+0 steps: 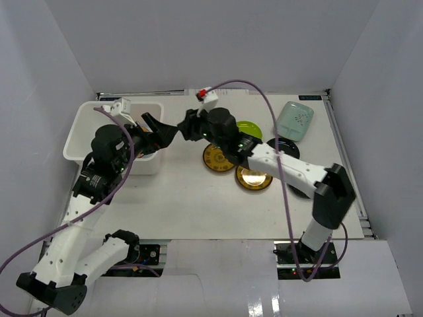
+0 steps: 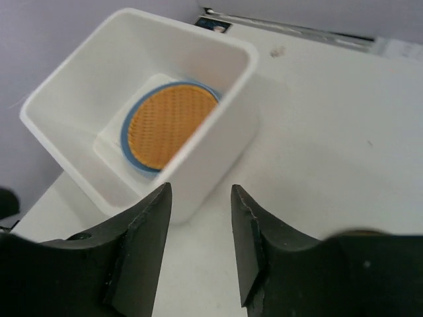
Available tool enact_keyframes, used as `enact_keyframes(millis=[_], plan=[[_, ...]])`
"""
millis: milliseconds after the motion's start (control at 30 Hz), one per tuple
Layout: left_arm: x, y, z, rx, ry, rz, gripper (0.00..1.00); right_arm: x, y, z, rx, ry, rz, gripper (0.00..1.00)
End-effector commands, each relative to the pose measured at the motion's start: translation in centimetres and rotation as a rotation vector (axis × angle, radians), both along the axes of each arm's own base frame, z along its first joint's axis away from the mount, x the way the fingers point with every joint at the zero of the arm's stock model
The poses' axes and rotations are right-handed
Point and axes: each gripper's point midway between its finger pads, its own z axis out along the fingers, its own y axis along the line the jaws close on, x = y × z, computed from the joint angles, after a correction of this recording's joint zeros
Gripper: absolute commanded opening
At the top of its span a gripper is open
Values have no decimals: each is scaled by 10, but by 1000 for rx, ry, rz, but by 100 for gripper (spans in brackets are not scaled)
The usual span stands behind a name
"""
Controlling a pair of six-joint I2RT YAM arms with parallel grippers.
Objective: Place the plates into the plastic bin on the countertop
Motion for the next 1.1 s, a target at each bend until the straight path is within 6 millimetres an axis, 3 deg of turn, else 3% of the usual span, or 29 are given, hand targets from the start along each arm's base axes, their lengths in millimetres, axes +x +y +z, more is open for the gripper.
enact_keyframes(millis=[0, 33, 67, 100, 133, 233, 267, 300, 333, 367, 400, 433, 533, 733, 767, 867, 900, 933, 1067], plan=[[10, -21, -36, -69, 119, -52, 98, 5, -74, -12, -14, -13, -178, 46], [12, -28, -46, -79, 148, -77, 98, -10, -104, -33, -39, 19, -203, 40], [16, -34, -62, -104, 186, -85, 98, -10, -129, -43, -31, 47, -258, 28], [22, -42, -80, -106, 234, -97, 97, -15, -148, -55, -35, 69, -290, 22], [22, -49, -89, -117, 257, -119, 90, -32, -179, -76, -42, 101, -325, 17], [27, -79, -121, -87, 313, -141, 69, -46, -245, -100, -2, 187, -457, 13], [29, -90, -126, -48, 300, -117, 66, -49, -273, -130, -20, 252, -518, 17], [31, -96, -133, -23, 310, -111, 66, -53, -287, -141, -25, 276, -550, 23], [39, -103, -157, 22, 356, -94, 67, -58, -301, -141, -3, 273, -578, 31], [45, -105, -169, 54, 368, -63, 67, -63, -320, -165, -20, 314, -617, 45], [50, -107, -178, 66, 386, -48, 71, -65, -326, -168, 6, 323, -628, 49], [56, -108, -202, 100, 430, -30, 72, -66, -332, -176, 6, 342, -637, 56], [71, -105, -230, 158, 455, 33, 75, -71, -346, -204, -8, 416, -666, 60], [96, -105, -259, 233, 428, 91, 76, -69, -356, -229, 1, 479, -700, 60], [98, -107, -271, 251, 446, 90, 76, -66, -357, -228, 14, 475, -701, 60], [108, -118, -276, 251, 418, 58, 74, -67, -352, -239, 29, 512, -673, 59], [108, -118, -289, 271, 438, 52, 74, -67, -350, -244, 30, 524, -667, 58], [115, -124, -286, 260, 414, 49, 74, -68, -347, -245, 37, 530, -653, 58], [119, -124, -311, 287, 457, 58, 67, -69, -341, -251, 57, 545, -624, 56]])
